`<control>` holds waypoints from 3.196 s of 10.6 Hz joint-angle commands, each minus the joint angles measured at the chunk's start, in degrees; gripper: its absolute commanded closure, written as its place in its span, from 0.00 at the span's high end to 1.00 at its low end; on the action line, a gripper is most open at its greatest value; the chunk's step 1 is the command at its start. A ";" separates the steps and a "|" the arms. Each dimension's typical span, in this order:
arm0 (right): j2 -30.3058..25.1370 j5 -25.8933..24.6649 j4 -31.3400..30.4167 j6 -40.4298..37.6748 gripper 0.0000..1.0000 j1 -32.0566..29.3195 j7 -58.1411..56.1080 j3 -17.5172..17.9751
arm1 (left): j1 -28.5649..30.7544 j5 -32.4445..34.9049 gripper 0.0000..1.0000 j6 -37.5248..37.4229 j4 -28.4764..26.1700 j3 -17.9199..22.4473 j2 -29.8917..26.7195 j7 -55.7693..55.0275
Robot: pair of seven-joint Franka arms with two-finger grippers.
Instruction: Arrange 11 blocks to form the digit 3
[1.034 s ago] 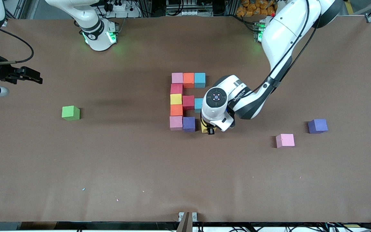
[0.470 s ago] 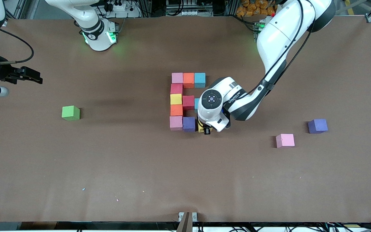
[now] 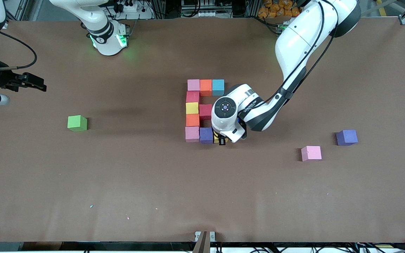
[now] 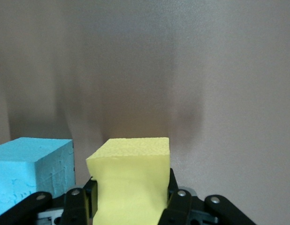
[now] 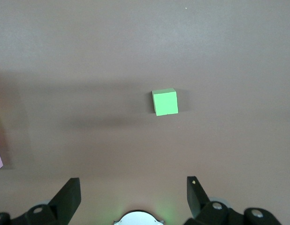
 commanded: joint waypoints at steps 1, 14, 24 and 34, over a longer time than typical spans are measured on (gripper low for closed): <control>-0.01 -1.11 0.14 -0.25 1.00 0.58 0.33 -0.29 | -1.44 -0.76 0.22 -0.87 1.66 0.88 0.71 0.41; -0.01 -1.11 0.14 -0.16 1.00 0.58 0.33 -0.29 | -1.18 -0.85 1.00 -0.60 1.66 0.96 0.28 2.08; -0.01 -1.11 0.22 -0.25 1.00 0.67 0.33 -0.29 | -0.65 -1.02 1.00 -10.34 1.57 0.26 -12.19 4.88; -0.01 -1.11 0.05 -0.16 1.00 0.67 0.33 -0.29 | 4.34 -3.92 1.00 -18.53 1.39 0.79 -23.09 29.38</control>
